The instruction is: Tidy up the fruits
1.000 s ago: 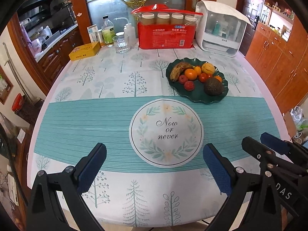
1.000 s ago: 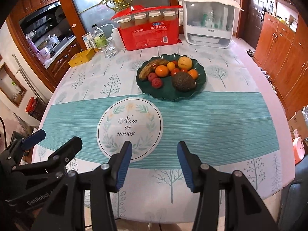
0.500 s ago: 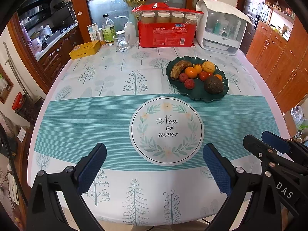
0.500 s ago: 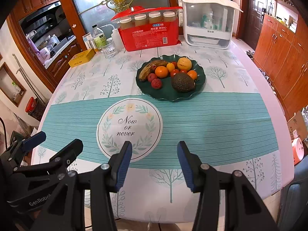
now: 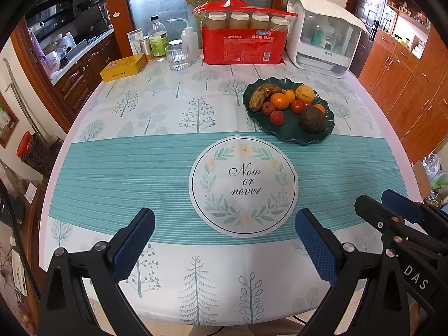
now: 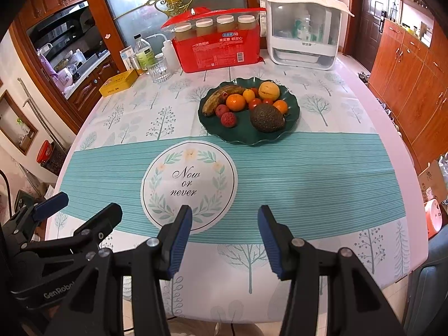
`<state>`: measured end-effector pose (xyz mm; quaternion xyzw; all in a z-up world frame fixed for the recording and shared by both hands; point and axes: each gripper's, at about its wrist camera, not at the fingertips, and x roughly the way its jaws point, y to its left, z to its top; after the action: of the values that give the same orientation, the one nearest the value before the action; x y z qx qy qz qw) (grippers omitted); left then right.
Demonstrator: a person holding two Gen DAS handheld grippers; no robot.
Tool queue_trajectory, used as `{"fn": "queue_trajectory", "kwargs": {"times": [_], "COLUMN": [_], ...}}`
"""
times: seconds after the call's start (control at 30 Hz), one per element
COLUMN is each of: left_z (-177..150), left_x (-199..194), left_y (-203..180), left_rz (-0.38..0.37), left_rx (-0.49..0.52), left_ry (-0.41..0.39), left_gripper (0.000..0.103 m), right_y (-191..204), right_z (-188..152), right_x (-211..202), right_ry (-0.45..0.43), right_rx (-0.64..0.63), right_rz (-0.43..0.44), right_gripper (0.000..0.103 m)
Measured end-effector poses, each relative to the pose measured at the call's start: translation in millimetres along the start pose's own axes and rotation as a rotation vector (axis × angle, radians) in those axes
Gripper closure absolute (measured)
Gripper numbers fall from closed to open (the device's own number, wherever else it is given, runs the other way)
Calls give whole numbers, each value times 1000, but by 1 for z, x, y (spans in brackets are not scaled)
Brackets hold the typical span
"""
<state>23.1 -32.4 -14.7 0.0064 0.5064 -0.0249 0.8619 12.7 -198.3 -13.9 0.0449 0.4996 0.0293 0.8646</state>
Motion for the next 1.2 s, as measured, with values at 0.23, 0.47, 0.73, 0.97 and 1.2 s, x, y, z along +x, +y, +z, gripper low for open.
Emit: {"fn": "queue_trajectory", "kwargs": {"times": [0.23, 0.47, 0.73, 0.97, 1.2], "left_z": [-1, -1, -2, -3, -3], "left_x": [3, 4, 6, 7, 8], "left_y": [3, 4, 7, 8, 9], "left_rz": [-1, -1, 2, 1, -1], "left_rx": [-6, -8, -7, -9, -9], "left_ry": [12, 16, 26, 34, 38], "left_gripper": [3, 3, 3, 3, 3], "right_y": [2, 3, 6, 6, 6], "right_z": [-3, -5, -7, -6, -7], "right_x": [0, 1, 2, 2, 2], "right_ry": [4, 6, 9, 9, 11], "right_rx": [1, 1, 1, 1, 2], "right_rz": [0, 0, -1, 0, 0], "right_gripper": [54, 54, 54, 54, 54]}}
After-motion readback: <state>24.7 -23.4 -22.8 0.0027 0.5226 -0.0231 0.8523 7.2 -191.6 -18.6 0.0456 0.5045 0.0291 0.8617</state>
